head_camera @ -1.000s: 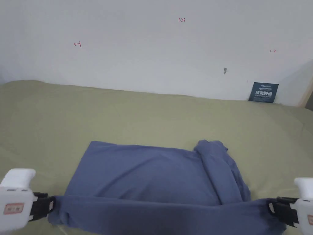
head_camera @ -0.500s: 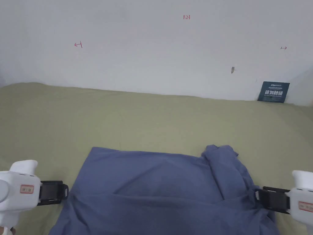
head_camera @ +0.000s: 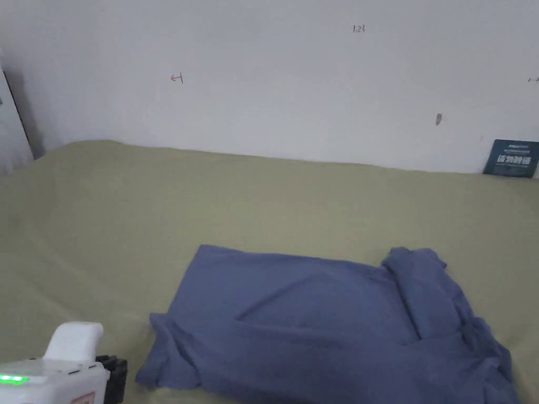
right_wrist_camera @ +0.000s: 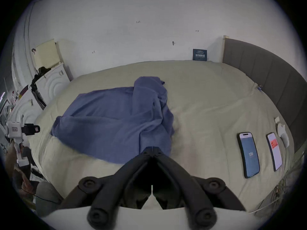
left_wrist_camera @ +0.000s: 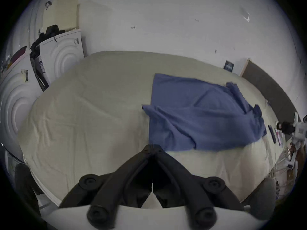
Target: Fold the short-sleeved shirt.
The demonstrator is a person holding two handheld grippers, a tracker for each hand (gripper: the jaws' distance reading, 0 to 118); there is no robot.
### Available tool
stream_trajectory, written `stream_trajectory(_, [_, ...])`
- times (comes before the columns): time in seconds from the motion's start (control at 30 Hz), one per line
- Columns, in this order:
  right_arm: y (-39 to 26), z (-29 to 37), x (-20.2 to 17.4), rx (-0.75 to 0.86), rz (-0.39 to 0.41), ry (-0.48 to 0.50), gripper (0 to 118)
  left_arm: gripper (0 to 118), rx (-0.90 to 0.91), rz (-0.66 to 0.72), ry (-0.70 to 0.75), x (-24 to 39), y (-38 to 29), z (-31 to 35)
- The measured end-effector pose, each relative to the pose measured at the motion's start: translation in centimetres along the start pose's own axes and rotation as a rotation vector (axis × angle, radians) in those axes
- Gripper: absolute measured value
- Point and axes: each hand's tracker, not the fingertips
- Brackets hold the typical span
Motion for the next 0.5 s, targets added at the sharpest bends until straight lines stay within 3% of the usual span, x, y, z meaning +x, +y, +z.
stream_trajectory(0.13, [-0.4,-0.2,-0.3,-0.026,0.000,0.004,0,4,-0.002,0.044,-0.018,0.6,0.2,-1.2])
stream_trajectory(0.17, [-0.3,-0.2,-0.1,-0.030,0.000,0.007,0,20,0.001,0.051,-0.018,0.8,0.5,-1.6])
stream_trajectory(0.2, [-0.3,-0.3,-0.1,-0.035,-0.001,0.013,0,49,0.001,0.056,-0.022,0.7,1.0,-2.1])
stream_trajectory(0.23, [-0.4,-0.3,-0.3,-0.039,0.000,0.018,0,87,0.002,0.058,-0.024,0.8,1.4,-2.9])
stream_trajectory(0.27, [-0.5,-0.3,-0.5,-0.037,0.003,0.020,0,95,-0.004,0.063,-0.032,1.0,1.8,-3.6])
stream_trajectory(0.43, [-0.3,-0.3,-1.0,-0.046,0.005,0.074,0,94,-0.033,0.009,-0.037,2.4,2.7,-8.4])
stream_trajectory(0.5, [-0.1,-0.7,-1.0,-0.040,-0.014,0.091,1,82,-0.112,-0.020,0.040,2.6,2.7,-9.5])
